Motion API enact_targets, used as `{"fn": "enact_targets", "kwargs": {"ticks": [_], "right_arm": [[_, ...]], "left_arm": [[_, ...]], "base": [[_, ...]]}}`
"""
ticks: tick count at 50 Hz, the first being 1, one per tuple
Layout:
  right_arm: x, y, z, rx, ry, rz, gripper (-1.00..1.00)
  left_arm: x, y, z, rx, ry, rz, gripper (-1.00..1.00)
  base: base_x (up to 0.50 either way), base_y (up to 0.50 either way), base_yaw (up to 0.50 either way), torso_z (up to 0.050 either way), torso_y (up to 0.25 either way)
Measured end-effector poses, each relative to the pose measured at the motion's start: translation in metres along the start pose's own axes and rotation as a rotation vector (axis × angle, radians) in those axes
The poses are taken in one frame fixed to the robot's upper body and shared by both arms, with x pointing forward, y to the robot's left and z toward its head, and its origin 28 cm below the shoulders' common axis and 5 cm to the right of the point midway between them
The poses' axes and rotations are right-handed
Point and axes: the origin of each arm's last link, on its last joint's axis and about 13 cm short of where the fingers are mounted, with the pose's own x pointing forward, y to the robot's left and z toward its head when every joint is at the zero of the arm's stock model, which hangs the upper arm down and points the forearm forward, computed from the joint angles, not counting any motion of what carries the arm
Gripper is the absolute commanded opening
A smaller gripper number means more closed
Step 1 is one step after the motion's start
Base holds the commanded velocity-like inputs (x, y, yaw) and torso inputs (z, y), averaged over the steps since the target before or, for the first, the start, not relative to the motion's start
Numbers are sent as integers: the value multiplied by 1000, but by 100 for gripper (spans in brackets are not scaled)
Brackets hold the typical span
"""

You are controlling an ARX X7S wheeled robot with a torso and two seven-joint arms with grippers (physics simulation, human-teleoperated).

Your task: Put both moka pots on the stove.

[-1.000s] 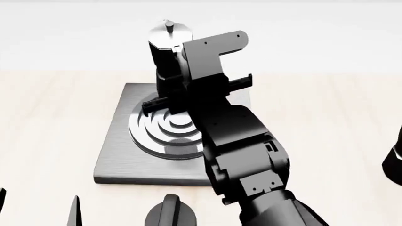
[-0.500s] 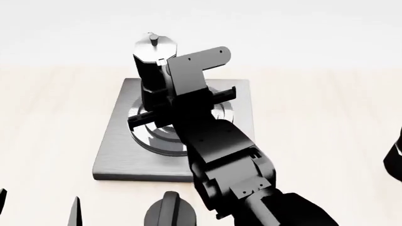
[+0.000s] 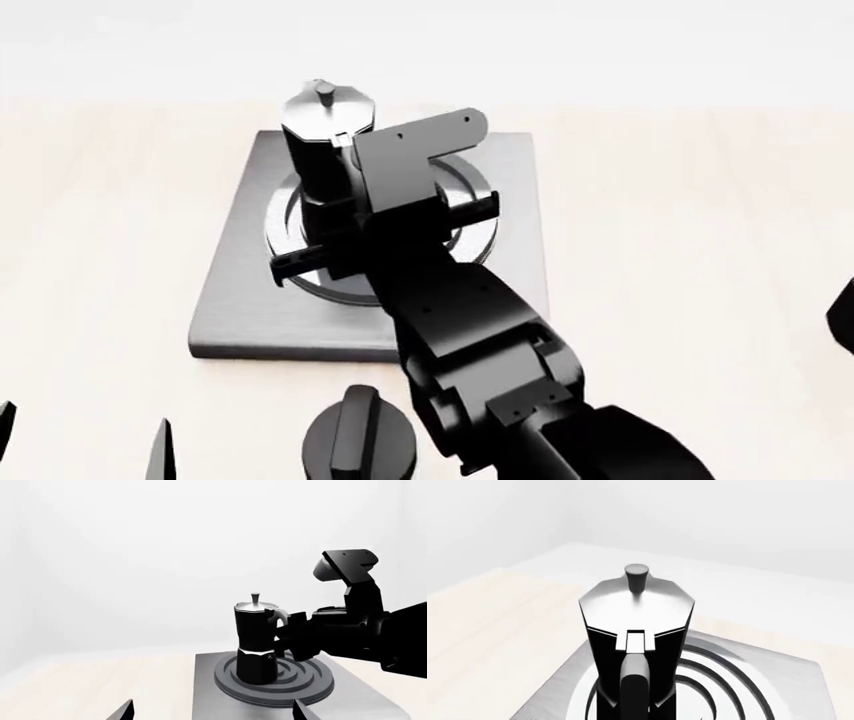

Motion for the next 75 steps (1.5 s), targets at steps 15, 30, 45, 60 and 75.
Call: {"fn": "enact_targets", "kwargs": {"ticks": [15, 30, 45, 60, 75], "right_arm": [[2, 0, 10, -15, -50, 4, 100], [-3, -4, 8, -32, -63, -4, 100], [-60, -13, 36, -29, -226, 2, 100], [-124, -34, 57, -33, -418, -129, 100], [-162, -86, 56, -248, -442, -379, 100]], "left_arm": [[0, 0, -1, -4, -1, -2, 100], [0, 0, 0, -7, -9, -1, 100], [0, -1, 0, -5, -10, -4, 100], [0, -1, 0, -4, -14, -5, 100], [0, -2, 0, -1, -12, -7, 100]], "base": [[1, 0, 1, 0, -60], [0, 0, 0, 0, 0], [0, 0, 0, 0, 0], [0, 0, 0, 0, 0], [0, 0, 0, 0, 0]]}}
